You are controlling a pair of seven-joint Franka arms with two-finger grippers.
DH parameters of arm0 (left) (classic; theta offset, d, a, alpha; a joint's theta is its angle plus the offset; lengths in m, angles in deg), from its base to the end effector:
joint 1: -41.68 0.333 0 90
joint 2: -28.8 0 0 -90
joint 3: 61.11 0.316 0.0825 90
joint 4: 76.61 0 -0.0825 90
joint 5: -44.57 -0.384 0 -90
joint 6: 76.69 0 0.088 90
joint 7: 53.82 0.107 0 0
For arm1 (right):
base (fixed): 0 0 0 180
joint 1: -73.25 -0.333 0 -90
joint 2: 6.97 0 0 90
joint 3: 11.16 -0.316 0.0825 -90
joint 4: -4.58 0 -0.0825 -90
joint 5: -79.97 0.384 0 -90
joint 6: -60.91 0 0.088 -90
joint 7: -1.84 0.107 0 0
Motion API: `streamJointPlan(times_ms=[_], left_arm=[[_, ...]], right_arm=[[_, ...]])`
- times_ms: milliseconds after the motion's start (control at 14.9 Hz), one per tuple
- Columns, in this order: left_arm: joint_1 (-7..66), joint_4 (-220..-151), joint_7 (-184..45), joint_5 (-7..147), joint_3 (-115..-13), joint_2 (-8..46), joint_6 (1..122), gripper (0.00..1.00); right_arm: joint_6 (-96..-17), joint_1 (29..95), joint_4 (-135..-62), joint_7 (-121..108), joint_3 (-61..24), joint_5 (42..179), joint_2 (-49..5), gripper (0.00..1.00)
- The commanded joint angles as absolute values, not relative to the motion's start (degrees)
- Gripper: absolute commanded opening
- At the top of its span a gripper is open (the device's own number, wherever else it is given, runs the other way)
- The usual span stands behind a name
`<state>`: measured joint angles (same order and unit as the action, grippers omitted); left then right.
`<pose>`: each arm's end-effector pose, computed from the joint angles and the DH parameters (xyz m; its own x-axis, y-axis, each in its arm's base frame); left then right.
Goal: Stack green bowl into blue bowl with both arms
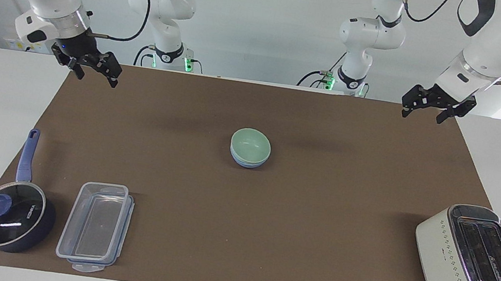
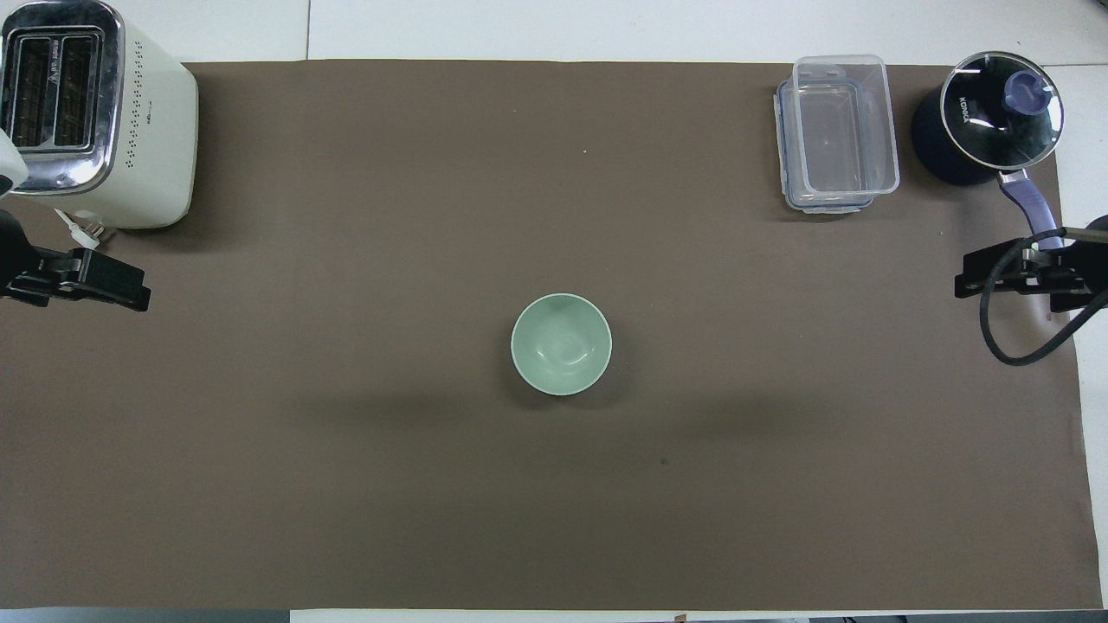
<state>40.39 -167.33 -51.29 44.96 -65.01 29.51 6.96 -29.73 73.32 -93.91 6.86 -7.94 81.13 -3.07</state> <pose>0.5359 -0.0497 0.6163 0.9848 -0.1344 -0.1104 -0.1341 -0.9909 0.0108 0.5298 -0.0292 0.5925 0.9870 -0.1442 -0.0708 -0.1458 -0.9892 -0.0179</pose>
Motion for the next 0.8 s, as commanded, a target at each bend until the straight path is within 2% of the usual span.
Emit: streamJointPlan(times_ms=[0,402,737], left_arm=[[40.0,-168.1,-51.1,43.3,-64.9,30.5,7.2,1.00],[40.0,-168.1,-51.1,43.4,-64.9,30.5,7.2,1.00],[40.0,-168.1,-51.1,43.3,-64.9,30.5,7.2,1.00]], right_arm=[[-27.2,73.6,-91.0,2.9,-8.2,79.7,-4.1,1.00],[-26.9,75.9,-91.7,2.9,-12.4,78.4,-3.5,1.00],[-27.8,75.9,-92.5,2.7,-12.6,78.8,-3.3,1.00]])
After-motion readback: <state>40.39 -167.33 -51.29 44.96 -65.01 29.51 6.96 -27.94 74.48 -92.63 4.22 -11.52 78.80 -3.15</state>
